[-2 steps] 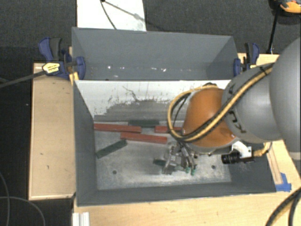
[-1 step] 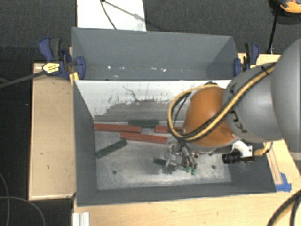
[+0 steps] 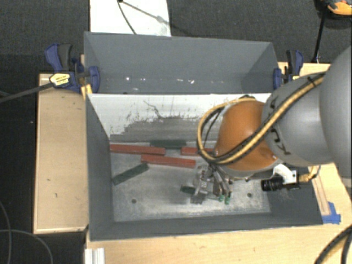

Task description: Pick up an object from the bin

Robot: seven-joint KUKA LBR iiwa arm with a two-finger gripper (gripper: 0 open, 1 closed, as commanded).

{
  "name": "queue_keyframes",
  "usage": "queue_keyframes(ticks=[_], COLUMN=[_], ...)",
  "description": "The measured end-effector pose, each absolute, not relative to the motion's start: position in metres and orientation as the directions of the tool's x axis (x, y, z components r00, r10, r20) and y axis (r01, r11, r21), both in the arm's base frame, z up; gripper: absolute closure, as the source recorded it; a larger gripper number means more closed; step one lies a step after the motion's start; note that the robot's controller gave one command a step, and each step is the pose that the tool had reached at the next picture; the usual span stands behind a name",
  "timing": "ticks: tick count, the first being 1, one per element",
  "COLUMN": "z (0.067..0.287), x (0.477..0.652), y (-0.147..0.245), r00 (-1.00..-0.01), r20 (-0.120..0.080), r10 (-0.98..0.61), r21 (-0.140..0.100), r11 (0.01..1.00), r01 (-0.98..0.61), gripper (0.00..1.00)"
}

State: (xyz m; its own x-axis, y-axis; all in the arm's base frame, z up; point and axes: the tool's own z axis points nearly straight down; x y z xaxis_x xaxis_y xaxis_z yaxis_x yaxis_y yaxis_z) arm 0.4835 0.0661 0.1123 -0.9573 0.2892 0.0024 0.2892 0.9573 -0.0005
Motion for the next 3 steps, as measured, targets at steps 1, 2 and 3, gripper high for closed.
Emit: queue_keyframes(ticks=[1,2,3], z=[0.133,0.147,0.155], x=[0.482,0.485,0.485], y=[0.066,0.066,0.066], r00=[-0.957,-0.957,-0.957], r20=[0.007,-0.002,-0.005], r10=[0.289,0.289,0.289], r21=[-0.003,0.002,0.003], r11=[0.957,0.957,0.957], r01=[0.289,0.289,0.288], gripper=[1.00,1.00,1.00])
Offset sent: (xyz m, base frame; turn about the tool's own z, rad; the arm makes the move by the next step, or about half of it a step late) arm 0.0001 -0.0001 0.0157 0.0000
